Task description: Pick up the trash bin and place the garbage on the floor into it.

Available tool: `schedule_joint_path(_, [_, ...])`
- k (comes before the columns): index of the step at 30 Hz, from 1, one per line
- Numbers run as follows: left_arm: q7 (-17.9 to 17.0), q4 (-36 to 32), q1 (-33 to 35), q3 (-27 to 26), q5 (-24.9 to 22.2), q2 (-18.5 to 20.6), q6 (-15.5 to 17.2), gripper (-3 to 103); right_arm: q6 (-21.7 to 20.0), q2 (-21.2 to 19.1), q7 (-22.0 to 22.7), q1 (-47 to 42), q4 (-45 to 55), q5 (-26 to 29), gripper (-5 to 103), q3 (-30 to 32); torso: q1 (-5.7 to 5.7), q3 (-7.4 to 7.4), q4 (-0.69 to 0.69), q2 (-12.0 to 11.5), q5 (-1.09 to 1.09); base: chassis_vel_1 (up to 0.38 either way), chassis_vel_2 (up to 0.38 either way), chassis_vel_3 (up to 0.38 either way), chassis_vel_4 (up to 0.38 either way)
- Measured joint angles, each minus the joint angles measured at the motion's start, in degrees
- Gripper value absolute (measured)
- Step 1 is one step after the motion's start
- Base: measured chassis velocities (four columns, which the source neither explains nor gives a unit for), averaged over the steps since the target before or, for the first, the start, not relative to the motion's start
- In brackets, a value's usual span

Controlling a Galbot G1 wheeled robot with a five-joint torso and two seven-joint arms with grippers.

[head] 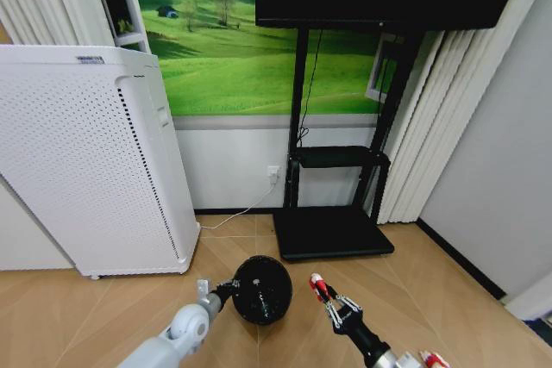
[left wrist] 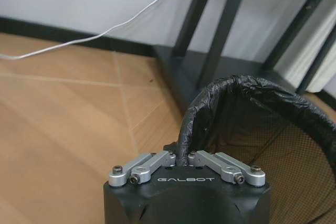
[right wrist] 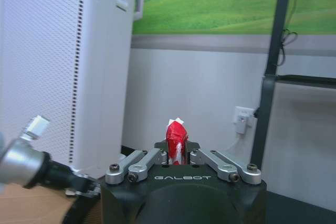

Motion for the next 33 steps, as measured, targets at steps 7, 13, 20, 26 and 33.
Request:
schedule_joint_path(7, [6.51, 0.80, -2.11, 4.69, 5.59, -3.38, -2.68, 4, 1.49, -0.45, -3.55, -1.25, 4.35, -1.69, 15, -3.56, 0.00, 0.00, 0.00, 0.00, 0.00, 0.000, 0.000, 0.000, 0.000])
schedule_joint_path(13, [11.00, 0.26, -0.47, 5.48, 14.29, -2.64, -5.68, 4, 1.25, 0.47, -4.18, -0.08, 1.99, -3.60, 15, -6.08, 0.00, 0.00, 0.01, 0.00, 0.00, 0.000, 0.000, 0.000, 0.000])
schedule_joint_path(20, [14.50, -2.54, 1.40, 4.76, 13.92, -1.37, -7.44, 4, 0.55, -0.08, -4.20, 2.00, -0.25, -3.32, 15, -7.97, 0.00, 0.00, 0.01, 0.00, 0.00, 0.000, 0.000, 0.000, 0.000])
schedule_joint_path(26, [15.12, -3.77, 2.46, 4.00, 13.05, -1.03, -7.72, 4, 0.02, -0.12, -4.94, 3.22, -1.39, -2.57, 14, -9.27, 0.00, 0.00, 0.00, 0.00, 0.00, 0.000, 0.000, 0.000, 0.000])
schedule_joint_path(33, [14.61, -3.86, 4.33, 3.07, 13.54, -2.27, -7.73, 4, -0.51, 0.55, -5.00, 3.28, -1.79, -1.85, 47, -9.18, 0.00, 0.00, 0.00, 0.00, 0.00, 0.000, 0.000, 0.000, 0.000])
